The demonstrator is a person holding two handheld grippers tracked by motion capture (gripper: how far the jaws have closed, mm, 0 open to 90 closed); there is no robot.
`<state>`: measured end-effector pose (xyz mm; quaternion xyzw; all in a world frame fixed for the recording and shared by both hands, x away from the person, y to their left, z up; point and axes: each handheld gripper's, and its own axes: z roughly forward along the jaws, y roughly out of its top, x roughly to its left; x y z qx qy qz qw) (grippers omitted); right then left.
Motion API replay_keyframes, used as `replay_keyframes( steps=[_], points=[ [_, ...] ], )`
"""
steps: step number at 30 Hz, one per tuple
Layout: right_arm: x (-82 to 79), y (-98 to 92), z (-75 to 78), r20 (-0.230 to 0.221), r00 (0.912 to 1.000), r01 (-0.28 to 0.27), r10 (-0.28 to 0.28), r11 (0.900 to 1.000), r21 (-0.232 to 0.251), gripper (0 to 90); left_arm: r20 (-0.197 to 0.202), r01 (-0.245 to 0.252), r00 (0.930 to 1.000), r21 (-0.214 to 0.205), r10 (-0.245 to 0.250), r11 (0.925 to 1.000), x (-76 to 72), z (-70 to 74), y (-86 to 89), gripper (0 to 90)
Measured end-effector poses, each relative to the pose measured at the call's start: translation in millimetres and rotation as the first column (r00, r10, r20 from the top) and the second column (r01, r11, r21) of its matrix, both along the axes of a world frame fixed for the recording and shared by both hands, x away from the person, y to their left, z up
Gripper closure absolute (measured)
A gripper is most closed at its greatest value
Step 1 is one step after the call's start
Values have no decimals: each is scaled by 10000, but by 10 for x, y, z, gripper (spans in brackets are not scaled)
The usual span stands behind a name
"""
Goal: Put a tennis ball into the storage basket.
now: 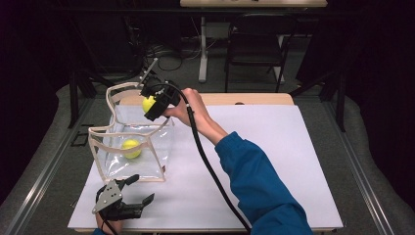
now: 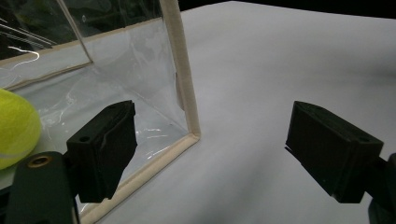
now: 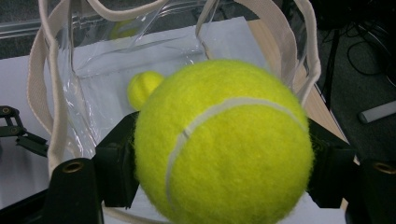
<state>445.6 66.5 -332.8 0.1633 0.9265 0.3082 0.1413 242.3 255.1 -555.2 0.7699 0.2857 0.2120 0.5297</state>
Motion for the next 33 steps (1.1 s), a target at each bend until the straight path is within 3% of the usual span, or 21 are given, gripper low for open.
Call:
replay_keyframes(
  steps=[33],
  points=[
    [66,119,-187,-464,9989,-100,76,9987,-509,257,24,-70,10000,-24,70,10000,-9,1,0,159]
  ],
)
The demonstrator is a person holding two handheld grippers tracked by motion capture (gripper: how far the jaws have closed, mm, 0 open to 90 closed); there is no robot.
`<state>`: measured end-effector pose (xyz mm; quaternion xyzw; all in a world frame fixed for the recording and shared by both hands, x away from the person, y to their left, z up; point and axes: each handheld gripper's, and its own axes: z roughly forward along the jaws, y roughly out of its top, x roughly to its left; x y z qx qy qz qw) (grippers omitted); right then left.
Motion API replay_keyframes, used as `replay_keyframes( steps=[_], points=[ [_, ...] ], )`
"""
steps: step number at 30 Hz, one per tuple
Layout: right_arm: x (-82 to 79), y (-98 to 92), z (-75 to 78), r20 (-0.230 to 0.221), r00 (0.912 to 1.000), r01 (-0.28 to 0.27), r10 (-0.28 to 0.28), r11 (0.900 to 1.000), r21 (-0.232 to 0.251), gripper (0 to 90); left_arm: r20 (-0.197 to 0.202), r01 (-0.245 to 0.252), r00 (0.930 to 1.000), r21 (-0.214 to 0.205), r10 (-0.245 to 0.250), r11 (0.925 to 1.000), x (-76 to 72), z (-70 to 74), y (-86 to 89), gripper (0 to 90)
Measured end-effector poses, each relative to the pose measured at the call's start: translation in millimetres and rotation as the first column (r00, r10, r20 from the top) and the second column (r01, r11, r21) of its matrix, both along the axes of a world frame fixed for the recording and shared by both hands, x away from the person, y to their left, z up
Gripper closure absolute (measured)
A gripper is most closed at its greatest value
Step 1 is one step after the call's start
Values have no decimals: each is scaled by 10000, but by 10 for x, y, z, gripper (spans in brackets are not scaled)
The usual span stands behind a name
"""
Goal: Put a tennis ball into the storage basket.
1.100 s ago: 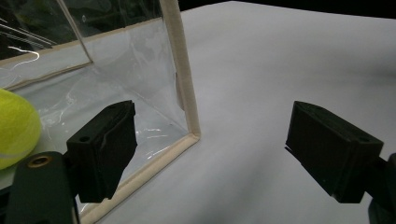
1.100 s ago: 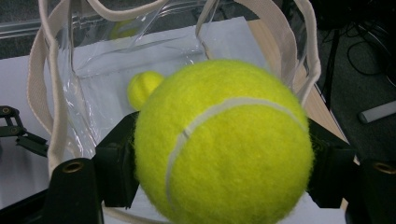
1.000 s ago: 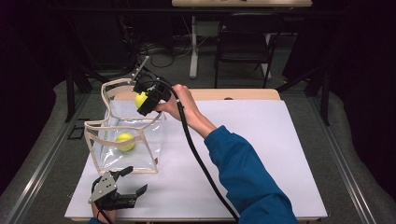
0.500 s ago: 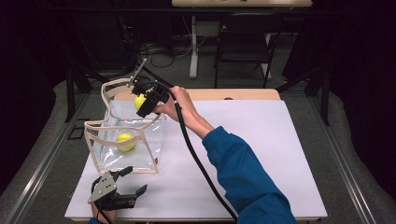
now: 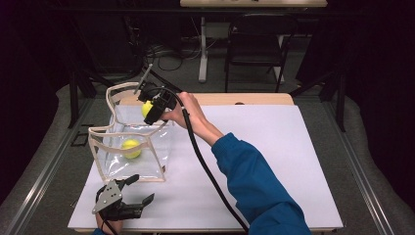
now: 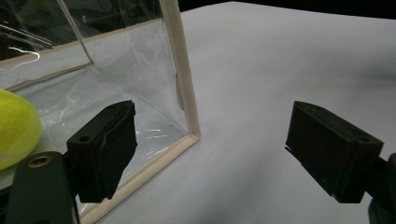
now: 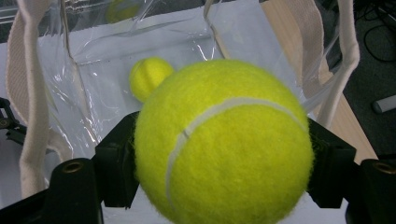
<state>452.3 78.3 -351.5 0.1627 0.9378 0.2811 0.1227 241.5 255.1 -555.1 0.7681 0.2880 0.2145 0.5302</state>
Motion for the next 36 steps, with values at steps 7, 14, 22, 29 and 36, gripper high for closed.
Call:
replay_keyframes(
  steps=[7,14,22,29,36],
  points=[
    [17,13,-35,-100,9999,1,-3,9999,-141,257,-9,12,10000,-1,-12,10000,2,-1,0,159],
    [26,24,-60,-176,9998,13,-18,9996,-267,257,-13,17,10000,-1,-17,10000,2,0,0,159],
    [39,37,-92,-276,9996,14,-24,9992,-393,256,-6,5,10000,-4,-5,10000,1,-1,-1,159],
    [40,52,-125,-405,9992,6,-29,9983,-577,255,4,0,10000,1,0,10000,-2,1,1,159],
    [48,52,-147,-495,9988,-1,-38,9969,-786,254,-12,0,10000,4,0,10000,0,0,1,159]
  ],
)
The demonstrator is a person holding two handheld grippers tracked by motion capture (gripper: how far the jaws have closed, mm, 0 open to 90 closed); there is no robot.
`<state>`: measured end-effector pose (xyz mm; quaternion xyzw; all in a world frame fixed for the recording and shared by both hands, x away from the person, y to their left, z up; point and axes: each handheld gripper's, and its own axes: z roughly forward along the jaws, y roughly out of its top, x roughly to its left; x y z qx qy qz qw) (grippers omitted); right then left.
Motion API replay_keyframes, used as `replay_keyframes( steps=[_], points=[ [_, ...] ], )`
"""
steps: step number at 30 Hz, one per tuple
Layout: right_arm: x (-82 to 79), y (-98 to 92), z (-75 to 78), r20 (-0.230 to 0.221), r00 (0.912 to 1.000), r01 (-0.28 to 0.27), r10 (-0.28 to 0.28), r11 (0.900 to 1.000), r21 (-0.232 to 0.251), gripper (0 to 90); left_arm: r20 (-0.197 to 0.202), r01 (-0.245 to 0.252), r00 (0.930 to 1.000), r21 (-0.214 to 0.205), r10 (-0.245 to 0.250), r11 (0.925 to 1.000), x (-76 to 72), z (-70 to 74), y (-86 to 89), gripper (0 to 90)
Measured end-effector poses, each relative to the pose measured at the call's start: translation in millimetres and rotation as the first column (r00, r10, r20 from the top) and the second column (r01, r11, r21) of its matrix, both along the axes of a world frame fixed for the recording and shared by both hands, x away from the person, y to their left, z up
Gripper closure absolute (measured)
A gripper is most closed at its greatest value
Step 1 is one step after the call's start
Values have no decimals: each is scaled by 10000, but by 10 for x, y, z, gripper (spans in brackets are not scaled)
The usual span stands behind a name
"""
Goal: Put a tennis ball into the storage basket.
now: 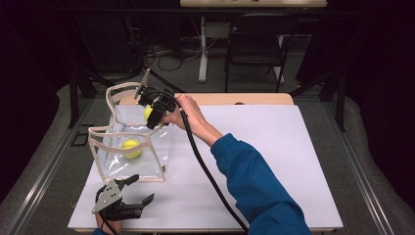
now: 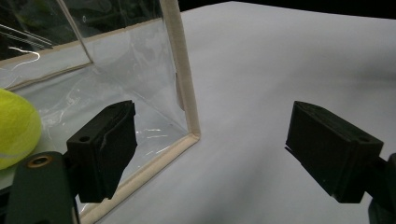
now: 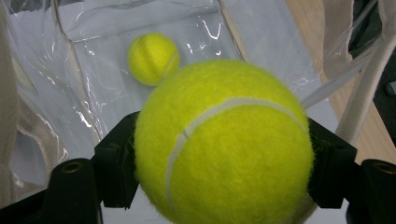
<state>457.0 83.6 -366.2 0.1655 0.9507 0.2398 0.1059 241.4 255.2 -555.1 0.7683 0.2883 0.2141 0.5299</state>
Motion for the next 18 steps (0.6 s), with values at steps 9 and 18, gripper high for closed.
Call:
replay_keyframes(
  steps=[9,18],
  points=[
    [-14,-2,-15,40,10000,-11,12,9996,-272,253,8,-2,10000,0,2,10000,-1,1,-1,159],
    [-13,-24,-24,-72,9999,-112,111,9996,-254,245,8,21,10000,1,-21,10000,0,0,-1,159]
  ],
)
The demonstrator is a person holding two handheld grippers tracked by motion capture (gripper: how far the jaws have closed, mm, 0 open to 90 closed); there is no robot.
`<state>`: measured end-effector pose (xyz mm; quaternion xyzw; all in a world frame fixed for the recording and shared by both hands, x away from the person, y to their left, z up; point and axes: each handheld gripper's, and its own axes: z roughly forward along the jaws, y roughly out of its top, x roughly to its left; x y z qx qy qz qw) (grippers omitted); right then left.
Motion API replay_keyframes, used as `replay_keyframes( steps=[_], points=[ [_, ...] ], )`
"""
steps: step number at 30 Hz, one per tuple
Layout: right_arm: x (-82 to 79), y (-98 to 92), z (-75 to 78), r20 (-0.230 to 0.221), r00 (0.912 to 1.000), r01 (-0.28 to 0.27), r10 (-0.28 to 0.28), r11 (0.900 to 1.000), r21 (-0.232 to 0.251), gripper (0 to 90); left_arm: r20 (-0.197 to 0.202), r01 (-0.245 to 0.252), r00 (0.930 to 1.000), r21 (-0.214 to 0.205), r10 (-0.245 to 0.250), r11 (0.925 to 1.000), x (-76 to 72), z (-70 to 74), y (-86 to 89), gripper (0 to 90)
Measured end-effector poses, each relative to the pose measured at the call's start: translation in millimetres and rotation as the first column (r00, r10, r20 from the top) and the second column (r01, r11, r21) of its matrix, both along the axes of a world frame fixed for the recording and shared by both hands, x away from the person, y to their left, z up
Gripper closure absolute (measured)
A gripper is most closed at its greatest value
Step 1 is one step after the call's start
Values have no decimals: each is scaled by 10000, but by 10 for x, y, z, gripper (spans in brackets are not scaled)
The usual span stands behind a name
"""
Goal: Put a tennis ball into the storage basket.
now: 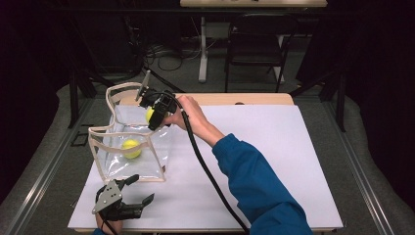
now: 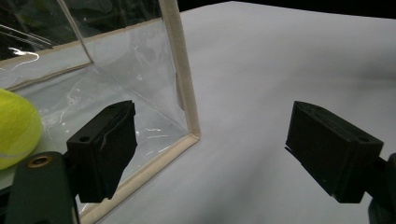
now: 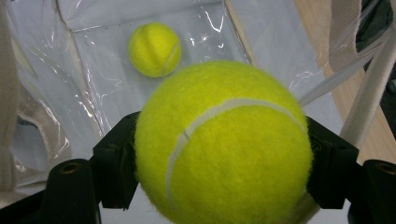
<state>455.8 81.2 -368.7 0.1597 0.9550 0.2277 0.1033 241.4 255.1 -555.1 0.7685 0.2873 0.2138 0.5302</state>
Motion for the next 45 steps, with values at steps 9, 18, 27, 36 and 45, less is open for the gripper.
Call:
replay_keyframes(
  steps=[9,18,27,36,45],
  points=[
    [-16,-62,99,204,9998,-20,6,9976,687,140,1,-25,10000,-1,25,10000,-1,0,0,159],
    [-15,-256,222,165,9996,209,-242,9838,1779,34,-13,-15,10000,-6,15,10000,2,-1,-2,159],
    [-57,-448,265,89,9997,195,-220,9753,2199,0,-2,6,10000,17,-6,10000,0,1,-2,159],
    [-102,-645,263,117,9995,258,-295,9706,2391,0,28,-9,10000,63,9,10000,-2,2,-15,159],
    [-154,-852,206,65,9991,393,-422,9685,2457,0,30,11,10000,93,-11,10000,-1,1,-17,159]
  ],
)
